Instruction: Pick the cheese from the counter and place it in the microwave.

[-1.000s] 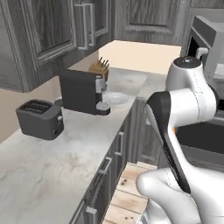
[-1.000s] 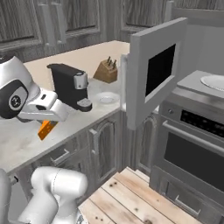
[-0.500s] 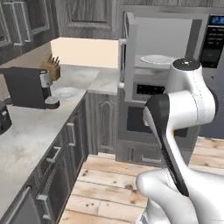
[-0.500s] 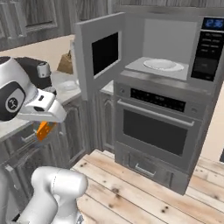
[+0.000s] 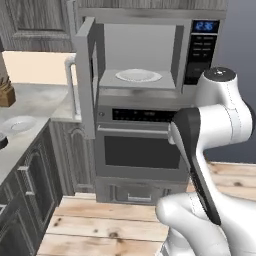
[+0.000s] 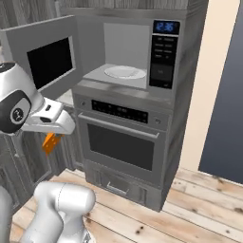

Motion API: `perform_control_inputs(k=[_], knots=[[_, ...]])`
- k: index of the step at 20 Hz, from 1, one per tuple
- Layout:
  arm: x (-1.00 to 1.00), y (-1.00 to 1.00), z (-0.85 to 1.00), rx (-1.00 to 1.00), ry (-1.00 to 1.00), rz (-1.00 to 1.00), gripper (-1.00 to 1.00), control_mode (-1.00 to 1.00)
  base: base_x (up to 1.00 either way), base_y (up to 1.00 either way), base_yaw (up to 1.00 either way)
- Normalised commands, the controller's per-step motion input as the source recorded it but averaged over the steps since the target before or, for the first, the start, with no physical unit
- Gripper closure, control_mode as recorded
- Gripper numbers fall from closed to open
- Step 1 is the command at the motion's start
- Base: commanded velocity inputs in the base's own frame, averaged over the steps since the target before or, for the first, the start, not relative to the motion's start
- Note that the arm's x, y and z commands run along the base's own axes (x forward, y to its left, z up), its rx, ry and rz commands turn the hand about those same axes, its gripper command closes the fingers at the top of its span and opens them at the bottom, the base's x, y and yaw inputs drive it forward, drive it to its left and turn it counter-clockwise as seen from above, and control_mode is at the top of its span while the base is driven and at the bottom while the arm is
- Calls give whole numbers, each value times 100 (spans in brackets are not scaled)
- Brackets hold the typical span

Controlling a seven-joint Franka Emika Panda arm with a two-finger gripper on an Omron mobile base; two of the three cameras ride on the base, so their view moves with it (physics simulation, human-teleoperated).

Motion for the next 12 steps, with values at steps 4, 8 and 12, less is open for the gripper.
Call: perform_control_inputs(k=[4, 8, 12], knots=[[0, 0, 0, 0, 0, 0, 100, 100, 91, 9, 13], [0, 0, 0, 0, 0, 0, 100, 100, 77, 0, 13], [0, 0, 0, 0, 0, 0, 100, 100, 76, -6, 1]])
